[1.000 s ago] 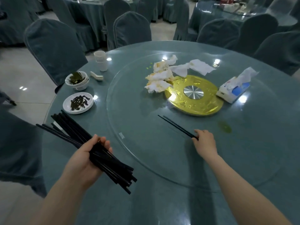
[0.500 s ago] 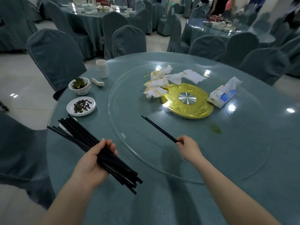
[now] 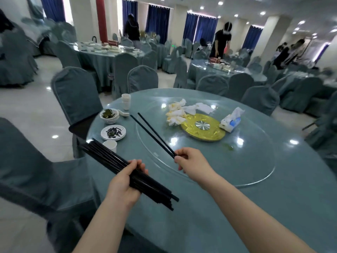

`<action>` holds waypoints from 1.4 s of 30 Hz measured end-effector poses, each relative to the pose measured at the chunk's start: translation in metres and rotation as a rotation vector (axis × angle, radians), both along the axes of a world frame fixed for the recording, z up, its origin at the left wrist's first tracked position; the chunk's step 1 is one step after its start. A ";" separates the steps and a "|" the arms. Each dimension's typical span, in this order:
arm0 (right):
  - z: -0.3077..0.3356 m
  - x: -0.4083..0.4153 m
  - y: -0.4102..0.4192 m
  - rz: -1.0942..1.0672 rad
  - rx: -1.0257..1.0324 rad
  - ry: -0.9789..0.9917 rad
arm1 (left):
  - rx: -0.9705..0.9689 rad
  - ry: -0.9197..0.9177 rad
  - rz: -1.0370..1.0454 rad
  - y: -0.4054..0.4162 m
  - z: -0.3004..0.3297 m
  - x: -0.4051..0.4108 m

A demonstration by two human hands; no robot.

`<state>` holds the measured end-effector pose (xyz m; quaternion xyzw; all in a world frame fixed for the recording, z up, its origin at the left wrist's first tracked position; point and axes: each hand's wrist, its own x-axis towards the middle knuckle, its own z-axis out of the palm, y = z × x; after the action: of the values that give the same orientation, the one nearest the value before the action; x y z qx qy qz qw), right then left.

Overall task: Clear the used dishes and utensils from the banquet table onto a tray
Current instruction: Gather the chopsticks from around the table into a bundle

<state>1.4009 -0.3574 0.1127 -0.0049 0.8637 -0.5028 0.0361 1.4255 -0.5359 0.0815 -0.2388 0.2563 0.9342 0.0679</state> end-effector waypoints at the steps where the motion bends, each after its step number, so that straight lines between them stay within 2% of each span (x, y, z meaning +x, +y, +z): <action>1: 0.008 0.011 -0.012 0.008 -0.015 0.008 | -0.004 0.010 -0.007 -0.003 0.006 0.006; 11: 0.050 0.062 -0.068 0.077 0.120 0.136 | -0.073 0.066 0.037 -0.011 0.043 0.043; 18: 0.033 0.076 -0.073 0.116 0.280 0.150 | -0.013 0.128 0.069 -0.001 0.038 0.052; 24: 0.014 0.075 -0.086 0.280 0.391 0.193 | -0.095 0.127 0.146 -0.023 0.015 0.059; 29: 0.001 0.076 -0.121 0.516 0.451 -0.020 | -0.145 0.079 0.197 -0.061 0.000 0.061; 32: -0.001 0.065 -0.157 0.551 0.548 -0.015 | -0.168 0.090 0.137 -0.090 -0.006 0.054; 38: -0.013 0.044 -0.270 0.428 0.681 0.068 | -0.158 0.040 0.092 -0.189 -0.006 0.032; 42: -0.017 0.028 -0.355 0.389 0.679 0.110 | -0.198 0.073 0.083 -0.281 0.002 0.021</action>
<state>1.4290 -0.7125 0.0958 -0.1831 0.9644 -0.1711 0.0838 1.4466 -0.8171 0.0839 -0.2208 0.3396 0.9143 -0.0040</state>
